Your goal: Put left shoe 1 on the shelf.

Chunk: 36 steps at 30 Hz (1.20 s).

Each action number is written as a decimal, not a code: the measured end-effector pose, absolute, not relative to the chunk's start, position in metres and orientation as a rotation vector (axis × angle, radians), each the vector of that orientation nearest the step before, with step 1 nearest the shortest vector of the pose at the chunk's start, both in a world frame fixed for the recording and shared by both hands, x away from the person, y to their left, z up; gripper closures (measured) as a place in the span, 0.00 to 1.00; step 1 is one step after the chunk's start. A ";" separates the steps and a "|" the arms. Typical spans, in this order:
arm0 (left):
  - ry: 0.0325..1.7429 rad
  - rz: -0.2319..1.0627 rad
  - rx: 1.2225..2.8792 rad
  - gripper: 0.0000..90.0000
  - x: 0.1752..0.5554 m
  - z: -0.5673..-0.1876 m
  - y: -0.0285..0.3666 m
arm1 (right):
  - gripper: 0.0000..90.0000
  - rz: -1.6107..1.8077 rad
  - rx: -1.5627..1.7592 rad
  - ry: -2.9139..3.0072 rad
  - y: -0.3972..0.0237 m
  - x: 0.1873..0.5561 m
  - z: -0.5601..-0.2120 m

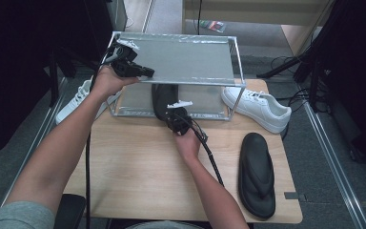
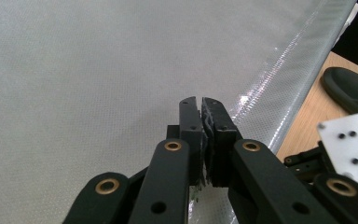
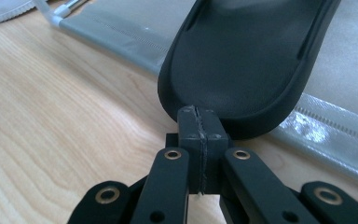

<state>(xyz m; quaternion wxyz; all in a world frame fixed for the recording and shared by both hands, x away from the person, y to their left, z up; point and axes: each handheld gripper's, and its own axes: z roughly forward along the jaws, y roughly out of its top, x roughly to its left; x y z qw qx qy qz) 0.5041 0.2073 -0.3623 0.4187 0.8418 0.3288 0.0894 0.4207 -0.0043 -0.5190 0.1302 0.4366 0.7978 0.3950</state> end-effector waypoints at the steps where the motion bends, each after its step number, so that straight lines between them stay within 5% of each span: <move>1: 0.827 0.224 2.108 0.98 0.504 -0.362 0.207 | 1.00 1.147 1.268 2.318 -0.004 0.421 -0.519; 10: 0.821 0.227 2.107 0.98 0.504 -0.363 0.208 | 1.00 1.154 1.211 2.351 -0.003 0.430 -0.519; 21: 0.861 0.226 2.071 0.97 0.503 -0.363 0.208 | 1.00 1.243 1.109 2.415 -0.022 0.396 -0.496; 22: 0.870 0.226 2.072 0.88 0.504 -0.362 0.207 | 0.94 1.276 1.088 2.429 -0.029 0.389 -0.489; 28: 0.921 0.192 2.046 0.82 0.505 -0.358 0.206 | 0.85 1.318 1.069 2.503 -0.040 0.378 -0.484; 36: 0.864 0.197 2.083 0.54 0.483 -0.334 0.204 | 0.71 1.405 0.962 2.494 -0.063 0.356 -0.472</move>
